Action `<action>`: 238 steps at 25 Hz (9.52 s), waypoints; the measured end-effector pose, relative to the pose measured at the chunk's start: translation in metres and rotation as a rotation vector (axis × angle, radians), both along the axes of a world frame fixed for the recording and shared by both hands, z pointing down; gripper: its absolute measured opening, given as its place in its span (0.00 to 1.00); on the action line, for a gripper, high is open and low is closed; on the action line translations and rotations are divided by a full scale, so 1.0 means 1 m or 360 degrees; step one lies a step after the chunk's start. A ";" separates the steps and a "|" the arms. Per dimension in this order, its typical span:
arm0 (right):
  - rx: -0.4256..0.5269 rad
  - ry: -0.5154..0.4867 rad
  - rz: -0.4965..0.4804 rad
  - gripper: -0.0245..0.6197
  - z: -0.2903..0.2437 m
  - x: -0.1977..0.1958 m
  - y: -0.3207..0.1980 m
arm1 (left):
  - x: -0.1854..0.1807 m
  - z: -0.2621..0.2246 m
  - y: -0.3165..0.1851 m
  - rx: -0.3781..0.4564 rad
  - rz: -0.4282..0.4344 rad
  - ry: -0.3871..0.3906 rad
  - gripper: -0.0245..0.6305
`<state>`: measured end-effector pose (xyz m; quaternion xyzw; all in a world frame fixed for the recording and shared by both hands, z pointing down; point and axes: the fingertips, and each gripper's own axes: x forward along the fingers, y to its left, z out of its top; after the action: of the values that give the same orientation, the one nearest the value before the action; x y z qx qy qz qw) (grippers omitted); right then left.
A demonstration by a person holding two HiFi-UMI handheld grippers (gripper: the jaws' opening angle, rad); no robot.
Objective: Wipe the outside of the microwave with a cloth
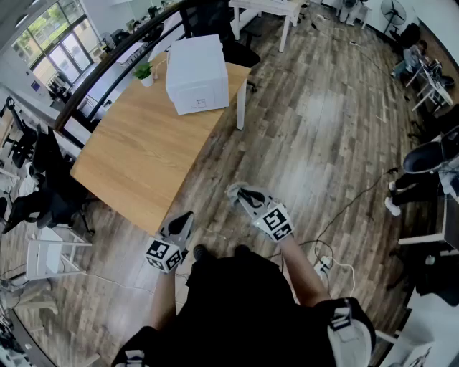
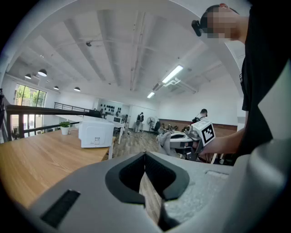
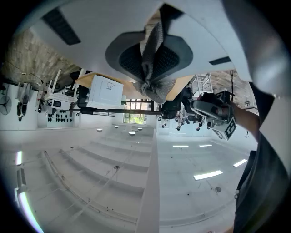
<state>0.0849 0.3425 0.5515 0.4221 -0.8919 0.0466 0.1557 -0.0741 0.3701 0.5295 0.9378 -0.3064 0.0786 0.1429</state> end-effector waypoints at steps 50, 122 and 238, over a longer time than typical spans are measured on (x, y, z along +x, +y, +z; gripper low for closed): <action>-0.0037 -0.0031 -0.0063 0.09 0.013 0.007 -0.004 | 0.000 0.007 -0.003 0.0027 -0.0128 0.0000 0.04; -0.0116 0.0075 -0.0360 0.09 0.053 -0.057 -0.444 | -0.057 0.038 -0.430 -0.0123 -0.0401 0.0019 0.04; 0.0192 0.0620 0.0494 0.09 0.073 0.071 -0.566 | 0.023 0.042 -0.473 -0.0127 0.0033 0.0107 0.04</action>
<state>0.1554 -0.2231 0.6246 0.5634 -0.7708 -0.0656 0.2901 -0.0514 -0.1032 0.5718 0.9366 -0.2883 0.0607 0.1897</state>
